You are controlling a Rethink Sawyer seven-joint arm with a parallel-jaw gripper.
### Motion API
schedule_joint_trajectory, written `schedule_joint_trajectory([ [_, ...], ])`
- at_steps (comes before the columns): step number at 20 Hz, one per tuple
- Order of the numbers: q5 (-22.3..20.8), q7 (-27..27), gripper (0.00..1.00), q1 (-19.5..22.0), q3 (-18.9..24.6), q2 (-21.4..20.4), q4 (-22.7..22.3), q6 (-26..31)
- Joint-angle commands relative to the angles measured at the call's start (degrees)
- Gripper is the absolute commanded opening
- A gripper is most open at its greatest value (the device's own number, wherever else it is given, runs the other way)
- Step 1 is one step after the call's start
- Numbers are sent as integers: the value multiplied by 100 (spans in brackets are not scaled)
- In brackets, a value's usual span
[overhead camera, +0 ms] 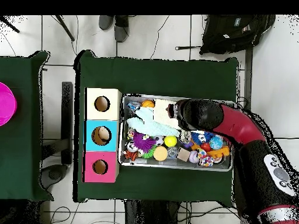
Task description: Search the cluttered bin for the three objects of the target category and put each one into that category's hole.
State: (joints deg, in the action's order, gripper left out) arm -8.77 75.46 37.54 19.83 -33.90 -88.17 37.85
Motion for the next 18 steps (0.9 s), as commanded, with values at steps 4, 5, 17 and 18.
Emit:
schedule_joint_trajectory([
  [4, -224, -104, 100, 107, 48, 341, 676, 729],
  [5, -250, -52, 100, 82, -6, 331, 709, 734],
  [17, -429, 148, 100, 9, -314, 211, 709, 657],
  [18, -454, 211, 100, -25, -380, 195, 694, 632],
])
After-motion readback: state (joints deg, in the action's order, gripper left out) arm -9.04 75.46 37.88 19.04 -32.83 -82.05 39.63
